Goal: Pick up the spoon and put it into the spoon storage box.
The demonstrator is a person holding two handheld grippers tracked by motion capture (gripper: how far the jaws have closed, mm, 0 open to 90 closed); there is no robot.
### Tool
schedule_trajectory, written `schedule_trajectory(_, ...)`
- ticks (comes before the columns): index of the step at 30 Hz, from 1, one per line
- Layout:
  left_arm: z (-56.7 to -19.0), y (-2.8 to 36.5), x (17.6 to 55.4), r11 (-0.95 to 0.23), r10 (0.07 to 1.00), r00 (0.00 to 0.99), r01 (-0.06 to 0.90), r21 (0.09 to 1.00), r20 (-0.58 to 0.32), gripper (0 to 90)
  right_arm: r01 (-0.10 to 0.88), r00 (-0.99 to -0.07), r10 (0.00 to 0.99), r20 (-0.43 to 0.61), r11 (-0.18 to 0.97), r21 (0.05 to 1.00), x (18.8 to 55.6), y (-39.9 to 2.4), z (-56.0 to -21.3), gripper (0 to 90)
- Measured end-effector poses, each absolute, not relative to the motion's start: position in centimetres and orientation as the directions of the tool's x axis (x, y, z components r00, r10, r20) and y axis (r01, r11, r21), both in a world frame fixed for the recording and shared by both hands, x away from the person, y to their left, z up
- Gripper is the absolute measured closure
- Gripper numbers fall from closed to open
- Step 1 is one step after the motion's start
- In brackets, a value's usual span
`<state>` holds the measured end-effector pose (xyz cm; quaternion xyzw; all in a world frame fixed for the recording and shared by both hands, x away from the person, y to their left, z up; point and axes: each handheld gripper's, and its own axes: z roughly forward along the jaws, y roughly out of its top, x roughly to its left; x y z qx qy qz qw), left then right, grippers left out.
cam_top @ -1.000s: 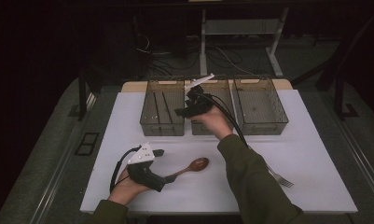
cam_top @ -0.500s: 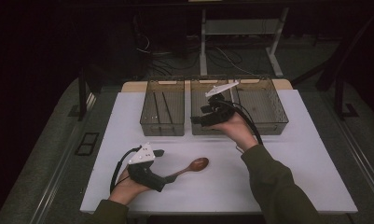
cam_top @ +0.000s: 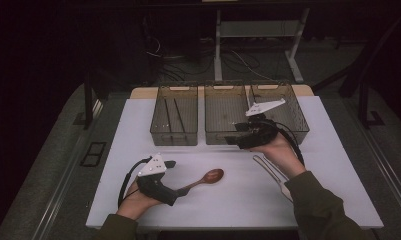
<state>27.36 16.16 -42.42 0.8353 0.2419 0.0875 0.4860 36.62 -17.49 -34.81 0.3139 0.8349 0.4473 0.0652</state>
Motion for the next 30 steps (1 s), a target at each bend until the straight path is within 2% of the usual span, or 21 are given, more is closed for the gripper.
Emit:
schedule_trajectory(14,-42.5,16.2,27.4,-0.415,0.492,0.867,0.32,0.851,-0.086,0.0,0.492,-0.749,0.635,0.189,0.343,0.8,33.0,-24.3,-36.3,32.8)
schedule_trajectory(17,-42.6,16.1,27.4,-0.41,0.494,0.865,0.325,0.852,-0.092,0.0,0.487,-0.738,0.656,0.158,0.355,0.798,32.1,-25.5,-36.9,35.0)
schedule_trajectory(30,-42.5,16.3,27.3,-0.419,0.494,0.865,0.322,0.849,-0.084,0.0,0.543,-0.683,0.715,0.149,0.361,0.758,29.1,-29.8,-38.8,48.9)
